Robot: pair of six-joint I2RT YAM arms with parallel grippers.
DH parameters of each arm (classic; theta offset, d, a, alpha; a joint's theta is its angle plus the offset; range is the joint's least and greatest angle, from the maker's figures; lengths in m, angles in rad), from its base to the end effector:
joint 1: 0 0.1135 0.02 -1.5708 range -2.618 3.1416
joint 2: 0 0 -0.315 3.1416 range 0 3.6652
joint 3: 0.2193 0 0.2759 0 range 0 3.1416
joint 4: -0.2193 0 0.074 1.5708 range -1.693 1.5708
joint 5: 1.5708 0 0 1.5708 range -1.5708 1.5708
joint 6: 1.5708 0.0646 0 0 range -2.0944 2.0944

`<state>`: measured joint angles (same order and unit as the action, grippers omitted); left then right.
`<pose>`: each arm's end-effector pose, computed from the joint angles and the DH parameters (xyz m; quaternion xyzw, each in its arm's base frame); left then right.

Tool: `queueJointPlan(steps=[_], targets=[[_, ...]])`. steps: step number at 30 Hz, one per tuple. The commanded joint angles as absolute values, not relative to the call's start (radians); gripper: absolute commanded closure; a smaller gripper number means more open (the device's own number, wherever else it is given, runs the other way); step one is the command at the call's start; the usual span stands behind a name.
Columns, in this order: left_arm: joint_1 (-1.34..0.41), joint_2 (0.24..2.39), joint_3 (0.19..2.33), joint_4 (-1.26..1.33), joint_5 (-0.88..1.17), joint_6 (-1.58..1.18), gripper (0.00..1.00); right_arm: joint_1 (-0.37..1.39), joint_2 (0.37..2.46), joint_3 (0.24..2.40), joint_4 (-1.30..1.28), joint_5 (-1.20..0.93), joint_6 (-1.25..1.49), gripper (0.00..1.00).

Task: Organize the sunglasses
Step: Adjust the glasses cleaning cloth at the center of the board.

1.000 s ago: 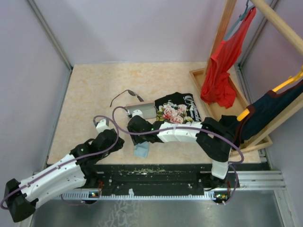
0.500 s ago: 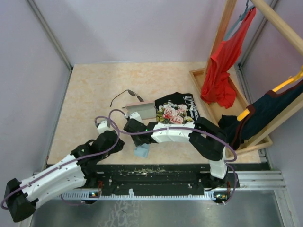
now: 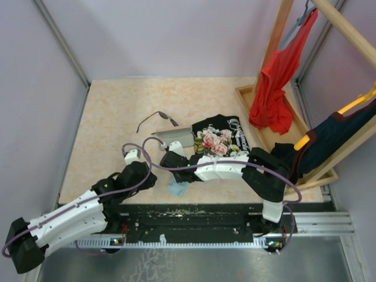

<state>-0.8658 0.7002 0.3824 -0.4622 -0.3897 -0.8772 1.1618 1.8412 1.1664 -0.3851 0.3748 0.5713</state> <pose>0.1151 -0.0974 0.1953 -0.0797 0.9049 -0.1742 0.3800 0.1877 0.3736 0.1787 -0.2316 0.9232 0.0725 0.2981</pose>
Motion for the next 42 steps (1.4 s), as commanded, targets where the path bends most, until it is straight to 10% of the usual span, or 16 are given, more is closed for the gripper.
queueJointPlan(steps=[1,11,22,32,42], targets=[[-0.858,0.751,0.378,-0.339,-0.332,-0.813,0.62,1.175,1.700,1.087,-0.316,0.429,0.613,1.00],[-0.841,0.983,0.451,-0.136,-0.240,-0.703,0.45,1.168,1.491,0.853,-0.231,0.484,0.699,1.00],[-0.779,1.232,0.545,-0.021,-0.060,-0.548,0.53,1.119,1.324,0.646,-0.174,0.504,0.819,0.99],[-0.779,1.265,0.535,0.006,0.049,-0.500,0.58,1.062,1.133,0.468,-0.197,0.479,0.904,0.70],[-0.790,1.265,0.522,0.020,0.114,-0.481,0.61,1.042,0.972,0.423,-0.335,0.481,0.951,0.66]])
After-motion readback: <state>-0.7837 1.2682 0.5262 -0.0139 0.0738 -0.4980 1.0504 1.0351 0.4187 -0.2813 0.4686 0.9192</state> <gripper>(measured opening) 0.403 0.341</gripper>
